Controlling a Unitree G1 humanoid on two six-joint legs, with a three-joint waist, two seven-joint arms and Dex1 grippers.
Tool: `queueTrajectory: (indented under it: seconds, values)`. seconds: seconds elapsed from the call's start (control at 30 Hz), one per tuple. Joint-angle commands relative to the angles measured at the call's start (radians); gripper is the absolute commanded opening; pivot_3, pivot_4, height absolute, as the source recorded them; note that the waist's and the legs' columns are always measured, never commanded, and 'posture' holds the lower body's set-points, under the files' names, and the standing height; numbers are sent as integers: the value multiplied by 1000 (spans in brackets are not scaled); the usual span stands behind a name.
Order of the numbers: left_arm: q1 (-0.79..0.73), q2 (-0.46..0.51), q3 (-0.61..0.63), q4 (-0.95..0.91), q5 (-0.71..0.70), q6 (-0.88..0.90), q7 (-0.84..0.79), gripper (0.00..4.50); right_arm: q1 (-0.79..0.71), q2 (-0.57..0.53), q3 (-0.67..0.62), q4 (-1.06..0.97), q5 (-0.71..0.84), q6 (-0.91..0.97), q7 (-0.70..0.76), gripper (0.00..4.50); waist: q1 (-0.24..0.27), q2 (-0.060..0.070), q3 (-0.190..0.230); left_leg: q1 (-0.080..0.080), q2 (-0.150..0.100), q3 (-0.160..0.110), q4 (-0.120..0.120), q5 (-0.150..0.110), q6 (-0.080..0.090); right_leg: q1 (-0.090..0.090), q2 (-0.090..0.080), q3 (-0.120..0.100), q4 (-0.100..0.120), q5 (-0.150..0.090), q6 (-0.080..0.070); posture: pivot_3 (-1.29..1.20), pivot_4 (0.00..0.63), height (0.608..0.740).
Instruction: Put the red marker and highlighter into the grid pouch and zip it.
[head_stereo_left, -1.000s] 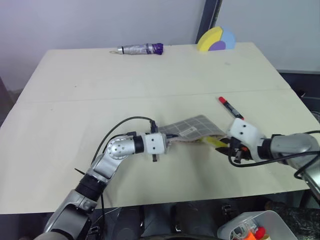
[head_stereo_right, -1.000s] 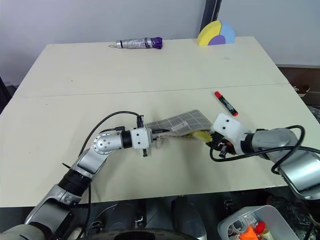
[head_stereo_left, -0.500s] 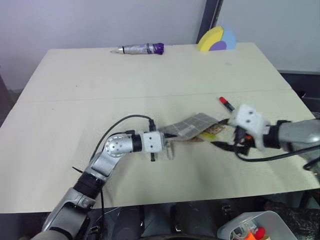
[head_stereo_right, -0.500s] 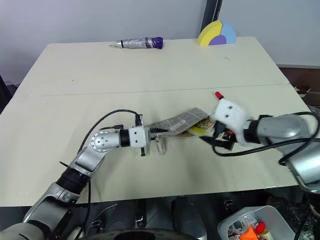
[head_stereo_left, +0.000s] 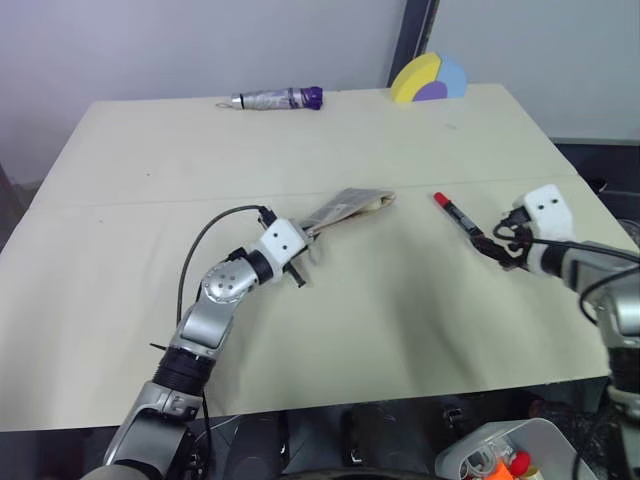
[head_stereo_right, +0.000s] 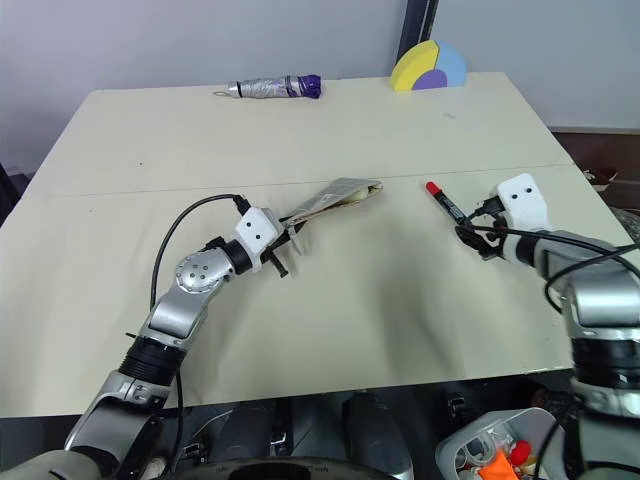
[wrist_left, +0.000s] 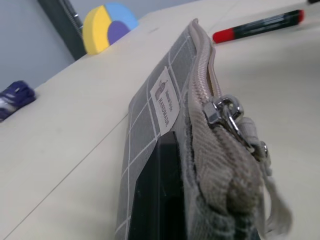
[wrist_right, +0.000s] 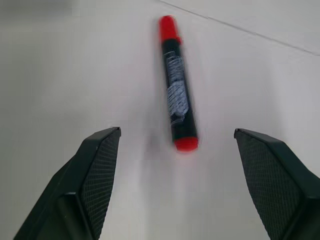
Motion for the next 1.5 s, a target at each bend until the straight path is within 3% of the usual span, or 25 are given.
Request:
queueTrajectory:
  seconds: [0.03, 0.13, 0.2, 0.23, 0.4, 0.63, 0.83, 1.5]
  values:
    - [-11, 3, 15, -22, 6, 10, 17, 0, -81, 42, -14, 139, -28, -105, -39, 3758, 5, 0, 0, 0, 0, 0, 0, 0, 0, 0, 0, 0, 0, 0, 0, 0, 150, 740]
    - [-10, 3, 13, -27, 6, 17, 18, 0, -127, 75, -16, 245, -25, -154, -31, 3758, 6, 0, 0, 0, 0, 0, 0, 0, 0, 0, 0, 0, 0, 0, 0, 0, 150, 740]
    - [-6, 4, 12, -31, 7, 20, 17, 0, -135, 81, -12, 284, -29, -172, -24, 3220, 6, 0, 0, 0, 0, 0, 0, 0, 0, 0, 0, 0, 0, 0, 0, 0, 150, 740]
    - [-4, 4, 11, -34, 7, 22, 17, 0, -134, 84, -14, 288, -24, -172, -18, 2891, 6, 0, 0, 0, 0, 0, 0, 0, 0, 0, 0, 0, 0, 0, 0, 0, 150, 740]
    - [9, 2, 10, -49, 2, 36, 15, 0, -109, 90, -29, 238, 0, -145, -4, 375, 4, 0, 0, 0, 0, 0, 0, 0, 0, 0, -1, 0, 0, 0, 0, 0, 150, 740]
    - [11, 4, 6, -54, -10, 29, -5, 0, 66, -56, 20, -175, 1, -74, 130, 343, 8, 1, 0, -3, 0, 0, 0, 0, 0, -2, -1, 0, 0, 0, 0, 0, 150, 740]
    - [-3, 10, -5, -42, -32, -3, -60, 0, 226, -209, -49, -591, 157, 4, 319, 343, 2, 1, 0, -2, 0, -2, -1, 0, 0, 0, 0, -1, -1, 0, 0, 0, 150, 740]
    - [22, 15, -32, -95, -42, -33, -158, 0, 165, -240, 107, -591, 99, -12, 310, 343, 5, 1, 0, -1, 0, -1, 0, 0, 0, 1, 0, -1, -1, 0, 0, 0, 150, 740]
